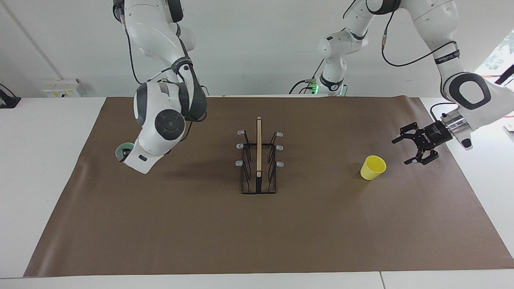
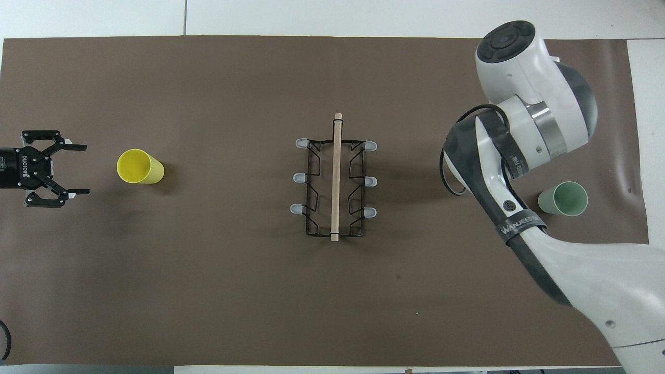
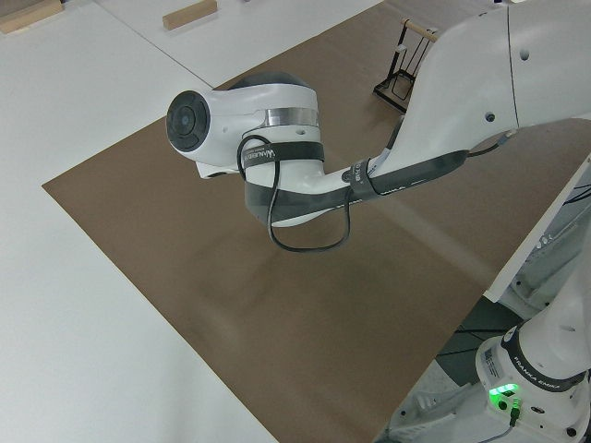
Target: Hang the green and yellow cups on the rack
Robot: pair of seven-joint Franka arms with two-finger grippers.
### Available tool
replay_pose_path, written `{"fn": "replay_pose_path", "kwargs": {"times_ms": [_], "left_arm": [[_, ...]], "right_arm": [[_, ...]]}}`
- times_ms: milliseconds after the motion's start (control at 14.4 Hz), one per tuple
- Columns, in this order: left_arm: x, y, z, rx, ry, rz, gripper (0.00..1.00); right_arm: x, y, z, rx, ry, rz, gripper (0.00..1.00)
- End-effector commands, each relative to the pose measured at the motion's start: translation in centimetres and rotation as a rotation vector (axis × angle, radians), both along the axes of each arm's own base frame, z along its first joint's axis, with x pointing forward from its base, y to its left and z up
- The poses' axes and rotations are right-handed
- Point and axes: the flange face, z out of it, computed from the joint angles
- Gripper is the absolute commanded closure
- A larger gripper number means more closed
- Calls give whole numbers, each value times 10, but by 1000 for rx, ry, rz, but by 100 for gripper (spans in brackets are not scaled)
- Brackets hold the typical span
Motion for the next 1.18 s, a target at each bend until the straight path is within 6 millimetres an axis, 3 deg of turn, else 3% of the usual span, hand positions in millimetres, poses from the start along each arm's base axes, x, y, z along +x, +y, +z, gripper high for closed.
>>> {"fn": "replay_pose_path", "kwargs": {"times_ms": [0,208,347,624,901,1109], "left_arm": [[-9,-3,-30,-41,12,109,0],[-20,-20,-57,-42,32,155,0],[-30,-21,-74,-59,22,198,0],[-35,-31,-85,-100,-35,258,0],[-52,-42,-100,-121,-82,284,0],[-46,-57,-101,-125,-91,302,0]], "right_arm": [[-40,14,-22,-25,65,233,0],[-74,22,-46,-91,154,390,0],[-95,23,-63,-60,341,596,0],[-115,16,-88,-86,468,796,0],[-112,4,-106,-193,488,909,0],[-129,-14,-141,-271,575,1018,0]]}}
